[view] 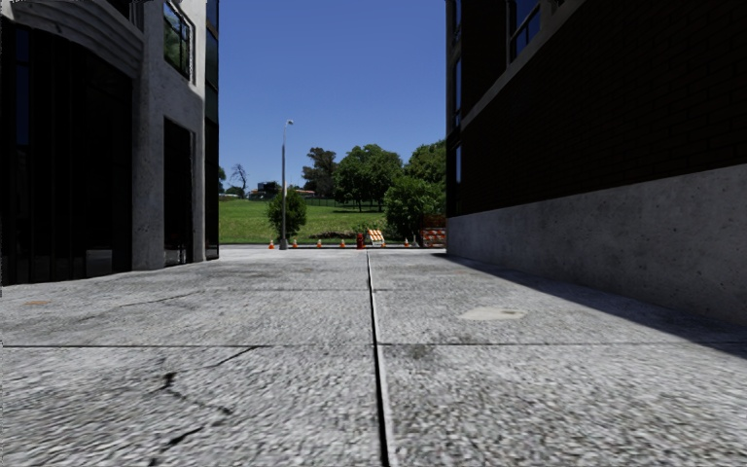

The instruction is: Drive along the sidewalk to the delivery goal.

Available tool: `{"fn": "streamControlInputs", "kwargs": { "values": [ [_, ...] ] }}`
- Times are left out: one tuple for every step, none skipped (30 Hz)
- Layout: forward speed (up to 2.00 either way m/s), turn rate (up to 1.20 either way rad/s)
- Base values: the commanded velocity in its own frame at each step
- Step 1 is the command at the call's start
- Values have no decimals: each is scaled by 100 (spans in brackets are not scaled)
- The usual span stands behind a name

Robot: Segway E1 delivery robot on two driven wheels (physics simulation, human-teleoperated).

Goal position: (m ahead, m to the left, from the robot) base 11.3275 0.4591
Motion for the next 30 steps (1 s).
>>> {"fn": "streamControlInputs", "kwargs": {
  "values": [
    [200, 0],
    [200, 0],
    [200, 0],
    [200, 0],
    [200, 0],
    [200, 0],
    [200, 0],
    [200, 0],
    [200, 0],
    [200, 0],
    [200, 0],
    [200, 0],
    [200, 0],
    [200, 0],
    [200, 0],
    [200, 0],
    [200, 0],
    [200, 0],
    [200, 0],
    [200, 0],
    [200, 0],
    [200, 0],
    [200, 0],
    [200, 0],
    [200, 0],
    [200, 0],
    [200, 0],
    [200, 0],
    [200, 0],
    [200, 0]
  ]
}}
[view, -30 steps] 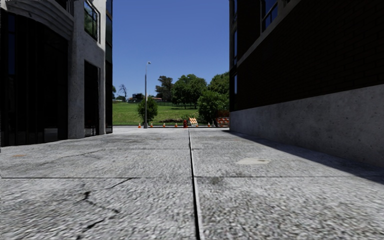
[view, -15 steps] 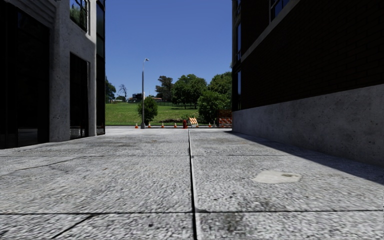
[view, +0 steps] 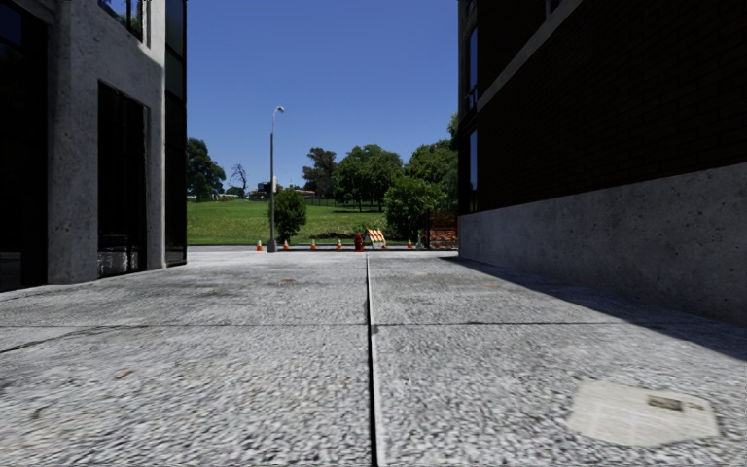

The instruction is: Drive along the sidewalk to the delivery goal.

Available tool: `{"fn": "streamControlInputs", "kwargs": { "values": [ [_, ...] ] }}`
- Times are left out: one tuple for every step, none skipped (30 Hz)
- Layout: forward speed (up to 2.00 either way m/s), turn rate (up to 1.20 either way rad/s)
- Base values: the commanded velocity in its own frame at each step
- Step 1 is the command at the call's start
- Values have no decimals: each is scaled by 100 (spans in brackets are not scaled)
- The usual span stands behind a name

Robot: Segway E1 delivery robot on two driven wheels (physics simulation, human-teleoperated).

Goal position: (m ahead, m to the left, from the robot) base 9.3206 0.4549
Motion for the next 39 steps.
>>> {"fn": "streamControlInputs", "kwargs": {
  "values": [
    [200, 0],
    [200, 0],
    [200, 14],
    [200, 14],
    [200, 25],
    [200, 28],
    [200, 0],
    [200, 0],
    [200, 0],
    [200, 0],
    [200, 0],
    [200, 0],
    [200, 0],
    [200, 0],
    [200, 0],
    [200, 0],
    [200, 0],
    [200, 17],
    [200, 60],
    [200, 70],
    [200, 72],
    [200, 54],
    [200, 54],
    [200, 7],
    [200, 1],
    [200, 0],
    [200, 0],
    [200, 0],
    [200, 0],
    [200, 0],
    [200, 0],
    [200, 0],
    [200, 0],
    [200, 0],
    [200, 0],
    [200, 0],
    [200, 0],
    [200, 0],
    [200, 0]
  ]
}}
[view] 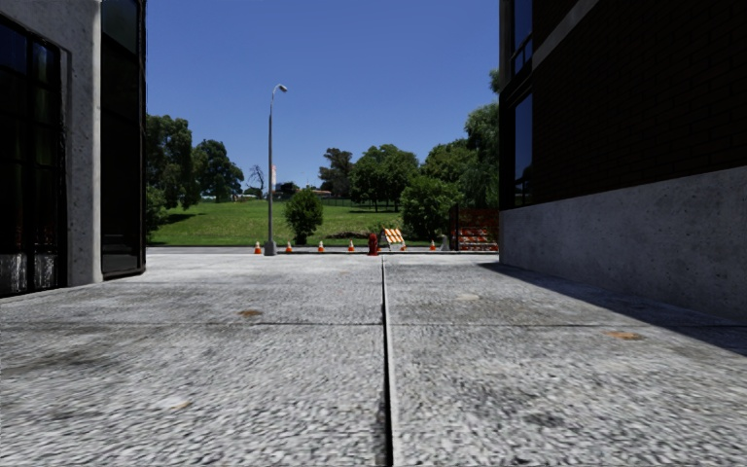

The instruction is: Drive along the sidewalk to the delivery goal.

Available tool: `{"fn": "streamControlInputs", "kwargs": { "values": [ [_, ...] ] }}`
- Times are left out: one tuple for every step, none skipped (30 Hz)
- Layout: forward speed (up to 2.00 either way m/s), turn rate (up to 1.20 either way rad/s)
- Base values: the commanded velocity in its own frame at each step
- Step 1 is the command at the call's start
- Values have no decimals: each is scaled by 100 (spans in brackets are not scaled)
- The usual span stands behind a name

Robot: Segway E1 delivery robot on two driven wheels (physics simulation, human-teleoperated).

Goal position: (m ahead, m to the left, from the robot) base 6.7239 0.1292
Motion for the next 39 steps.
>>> {"fn": "streamControlInputs", "kwargs": {
  "values": [
    [200, 0],
    [200, 0],
    [200, 0],
    [200, 0],
    [200, 0],
    [200, 0],
    [200, 0],
    [200, 0],
    [200, 0],
    [200, 0],
    [200, 0],
    [200, 0],
    [200, 0],
    [200, 0],
    [200, 0],
    [200, 0],
    [200, 0],
    [200, 0],
    [200, 0],
    [200, 0],
    [200, 0],
    [200, 0],
    [200, 0],
    [200, 0],
    [200, 0],
    [200, 0],
    [200, 0],
    [200, 0],
    [200, 10],
    [200, 79],
    [200, 97],
    [200, 103],
    [200, 68],
    [200, 22],
    [200, 12],
    [200, 10],
    [200, 6],
    [200, 3],
    [200, 1]
  ]
}}
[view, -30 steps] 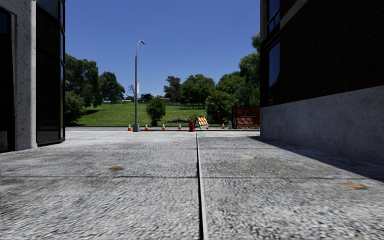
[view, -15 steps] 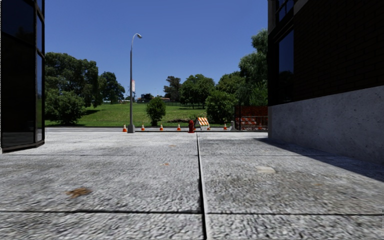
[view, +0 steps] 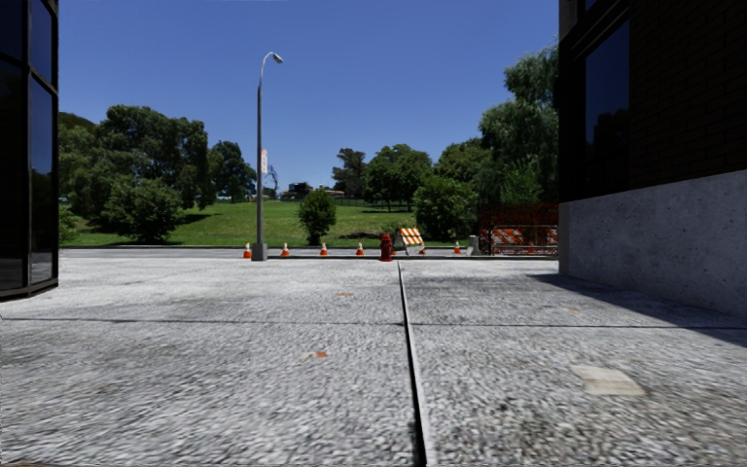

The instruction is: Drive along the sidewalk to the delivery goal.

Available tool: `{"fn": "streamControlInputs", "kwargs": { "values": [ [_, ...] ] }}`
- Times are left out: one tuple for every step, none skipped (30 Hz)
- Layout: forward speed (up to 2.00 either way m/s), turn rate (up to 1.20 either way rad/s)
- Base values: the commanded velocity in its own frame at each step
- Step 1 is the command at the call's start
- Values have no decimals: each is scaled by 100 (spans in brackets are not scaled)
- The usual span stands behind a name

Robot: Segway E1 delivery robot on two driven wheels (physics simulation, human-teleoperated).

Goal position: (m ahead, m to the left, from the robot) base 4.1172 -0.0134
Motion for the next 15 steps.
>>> {"fn": "streamControlInputs", "kwargs": {
  "values": [
    [200, 0],
    [200, 0],
    [200, 0],
    [200, 0],
    [200, 0],
    [200, 0],
    [200, 0],
    [200, 0],
    [200, 0],
    [200, 0],
    [200, 0],
    [200, 0],
    [200, 0],
    [200, 0],
    [200, 0]
  ]
}}
